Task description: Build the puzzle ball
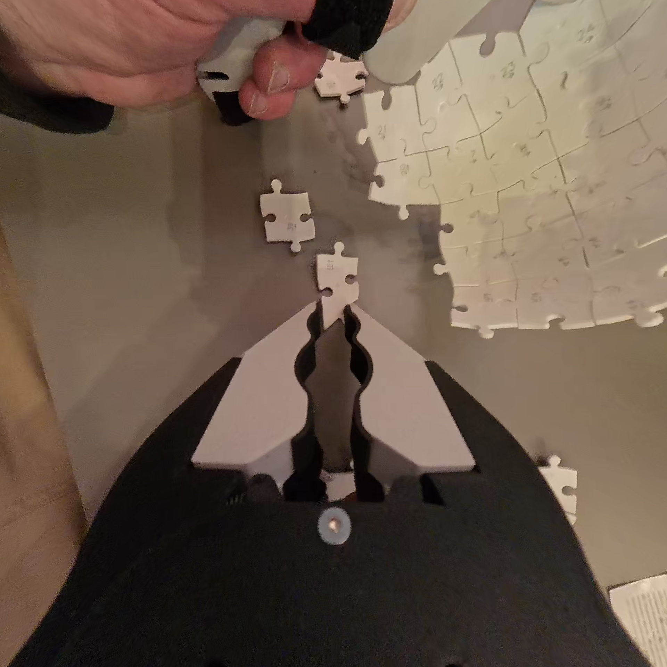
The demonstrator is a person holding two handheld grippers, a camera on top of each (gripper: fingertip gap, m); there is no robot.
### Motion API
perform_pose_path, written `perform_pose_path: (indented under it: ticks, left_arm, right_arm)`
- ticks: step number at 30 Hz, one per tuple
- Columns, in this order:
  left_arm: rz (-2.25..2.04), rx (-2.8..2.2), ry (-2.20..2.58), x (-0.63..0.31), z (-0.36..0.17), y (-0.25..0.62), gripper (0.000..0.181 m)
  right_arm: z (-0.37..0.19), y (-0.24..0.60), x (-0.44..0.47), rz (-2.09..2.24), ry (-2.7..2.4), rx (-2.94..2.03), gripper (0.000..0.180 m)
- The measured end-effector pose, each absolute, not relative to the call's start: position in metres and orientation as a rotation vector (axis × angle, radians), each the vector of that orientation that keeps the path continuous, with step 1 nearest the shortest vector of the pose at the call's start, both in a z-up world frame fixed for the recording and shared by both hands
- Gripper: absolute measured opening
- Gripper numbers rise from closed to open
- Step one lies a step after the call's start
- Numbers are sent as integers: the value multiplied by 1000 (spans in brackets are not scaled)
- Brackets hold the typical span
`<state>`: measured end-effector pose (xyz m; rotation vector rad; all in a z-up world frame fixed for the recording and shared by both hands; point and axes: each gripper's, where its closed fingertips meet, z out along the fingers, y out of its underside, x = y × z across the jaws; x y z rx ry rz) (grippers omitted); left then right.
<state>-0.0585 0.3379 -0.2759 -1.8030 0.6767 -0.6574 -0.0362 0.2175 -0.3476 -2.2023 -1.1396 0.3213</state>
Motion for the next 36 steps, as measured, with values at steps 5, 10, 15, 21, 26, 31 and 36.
perform_pose_path:
  ticks: [5,10,15,21,26,31,36]
  left_arm:
    - [-671,-1812,683,-58,-278,338,2]
    - [-701,-1835,681,-52,-280,333,2]
    - [-701,-1845,758,-34,-286,319,2]
    - [-704,-1829,864,-18,-288,303,2]
    - [-724,-1829,899,-14,-290,298,2]
    - [-741,-1843,939,-9,-293,294,2]
    - [-759,-1839,955,-8,-293,292,2]
  right_arm:
    - [-346,215,-29,328,-1178,-2197,10]
    - [-326,214,-18,268,-1260,-2111,10]
    - [-313,213,-4,-5,-1513,-1968,10]
    - [-315,204,-12,-311,-1912,-1718,10]
    - [-323,210,-8,-412,-2074,-1634,10]
    - [-325,215,-5,-465,-2202,-1586,10]
    - [-332,211,-3,-454,-2341,-1555,10]
